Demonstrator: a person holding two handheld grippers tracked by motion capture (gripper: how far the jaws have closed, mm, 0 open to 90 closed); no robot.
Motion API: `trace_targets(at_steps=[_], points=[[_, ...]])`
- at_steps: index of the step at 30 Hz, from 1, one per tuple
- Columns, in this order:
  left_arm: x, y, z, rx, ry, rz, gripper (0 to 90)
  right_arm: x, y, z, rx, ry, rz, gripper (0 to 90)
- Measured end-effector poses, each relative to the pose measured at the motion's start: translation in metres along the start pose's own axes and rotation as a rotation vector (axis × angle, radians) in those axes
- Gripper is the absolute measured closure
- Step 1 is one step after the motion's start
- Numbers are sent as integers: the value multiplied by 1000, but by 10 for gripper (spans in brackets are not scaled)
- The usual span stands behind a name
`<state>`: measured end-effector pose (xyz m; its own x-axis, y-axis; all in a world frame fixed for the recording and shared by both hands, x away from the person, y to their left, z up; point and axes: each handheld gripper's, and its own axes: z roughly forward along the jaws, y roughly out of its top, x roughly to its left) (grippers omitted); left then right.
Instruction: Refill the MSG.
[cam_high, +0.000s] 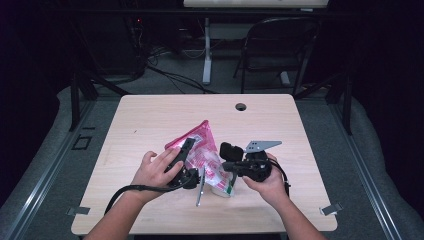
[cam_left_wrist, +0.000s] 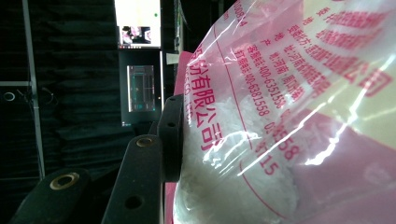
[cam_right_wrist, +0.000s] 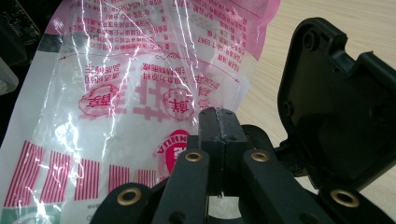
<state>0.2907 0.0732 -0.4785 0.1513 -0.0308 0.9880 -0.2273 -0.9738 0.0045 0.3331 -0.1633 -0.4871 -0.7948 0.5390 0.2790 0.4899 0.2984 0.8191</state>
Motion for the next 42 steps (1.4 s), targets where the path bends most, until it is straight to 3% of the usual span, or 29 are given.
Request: trace_targets(at_steps=[9, 26, 42], points=[[0, 2, -1, -4, 12, 23, 650, 0, -1, 1, 3, -3, 1, 900], [0, 2, -1, -1, 14, 28, 650, 0, -1, 1, 6, -6, -1, 900], [-7, -3, -1, 17, -16, -38, 653, 0, 0, 0, 1, -7, 2, 900]])
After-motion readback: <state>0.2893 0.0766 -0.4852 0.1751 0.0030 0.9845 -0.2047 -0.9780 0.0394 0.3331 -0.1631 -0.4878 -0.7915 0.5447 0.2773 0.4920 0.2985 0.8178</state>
